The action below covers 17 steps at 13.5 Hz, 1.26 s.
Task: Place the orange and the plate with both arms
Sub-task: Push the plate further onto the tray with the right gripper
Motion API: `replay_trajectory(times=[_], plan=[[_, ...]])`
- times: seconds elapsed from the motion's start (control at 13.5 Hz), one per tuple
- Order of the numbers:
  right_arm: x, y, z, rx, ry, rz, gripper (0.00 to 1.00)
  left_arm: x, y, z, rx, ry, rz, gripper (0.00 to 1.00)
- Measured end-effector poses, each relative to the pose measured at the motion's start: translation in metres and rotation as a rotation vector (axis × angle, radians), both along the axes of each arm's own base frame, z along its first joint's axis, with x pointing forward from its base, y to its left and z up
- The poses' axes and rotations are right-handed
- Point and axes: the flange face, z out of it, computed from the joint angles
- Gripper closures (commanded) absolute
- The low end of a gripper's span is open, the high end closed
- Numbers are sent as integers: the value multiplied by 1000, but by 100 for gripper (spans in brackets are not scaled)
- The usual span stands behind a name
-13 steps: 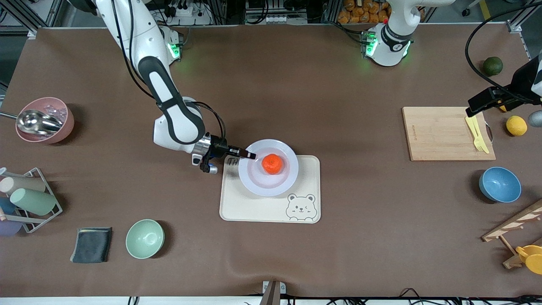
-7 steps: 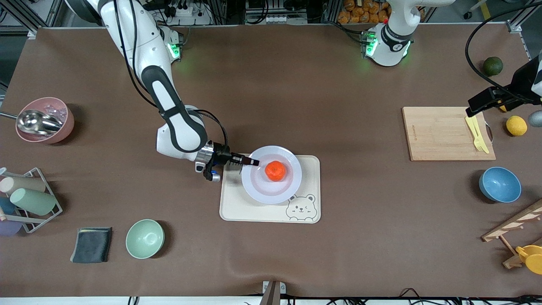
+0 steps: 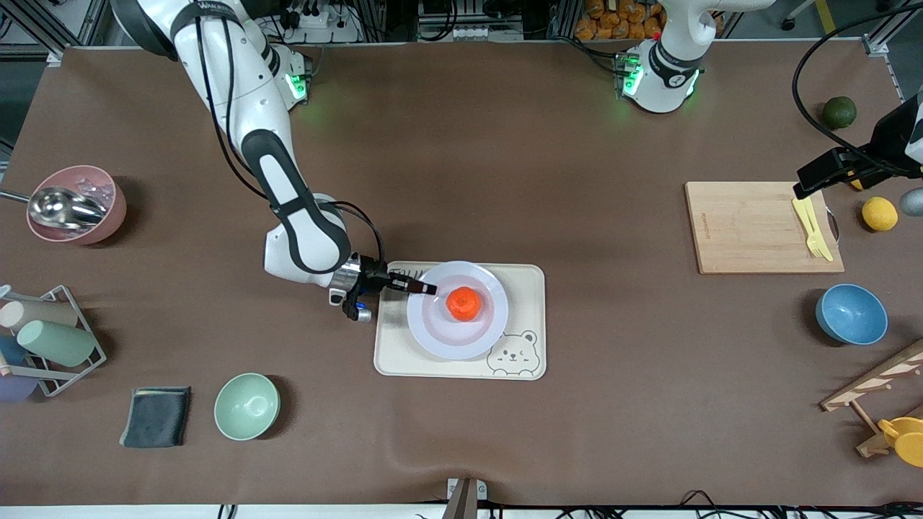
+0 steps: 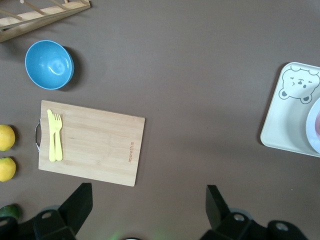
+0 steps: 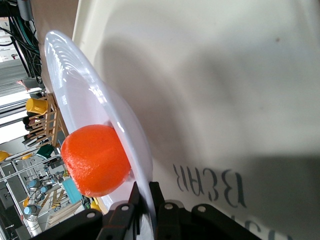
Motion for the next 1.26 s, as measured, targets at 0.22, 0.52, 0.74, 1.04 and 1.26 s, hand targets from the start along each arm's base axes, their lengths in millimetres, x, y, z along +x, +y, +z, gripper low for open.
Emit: replay_trajectory(times=[0.22, 0.52, 0.74, 1.04, 1.26], plan=[[6, 3, -7, 2, -3, -1, 100, 0, 2, 0, 0, 0, 3, 0], [9, 4, -11, 3, -4, -1, 100, 0, 5, 0, 0, 0, 9, 0], [9, 4, -11, 3, -4, -1, 95, 0, 6, 0, 0, 0, 11, 0], [10, 4, -11, 4, -5, -2, 0, 0, 6, 0, 0, 0, 10, 0], [11, 5, -9, 7, -8, -1, 0, 0, 5, 0, 0, -1, 8, 0]])
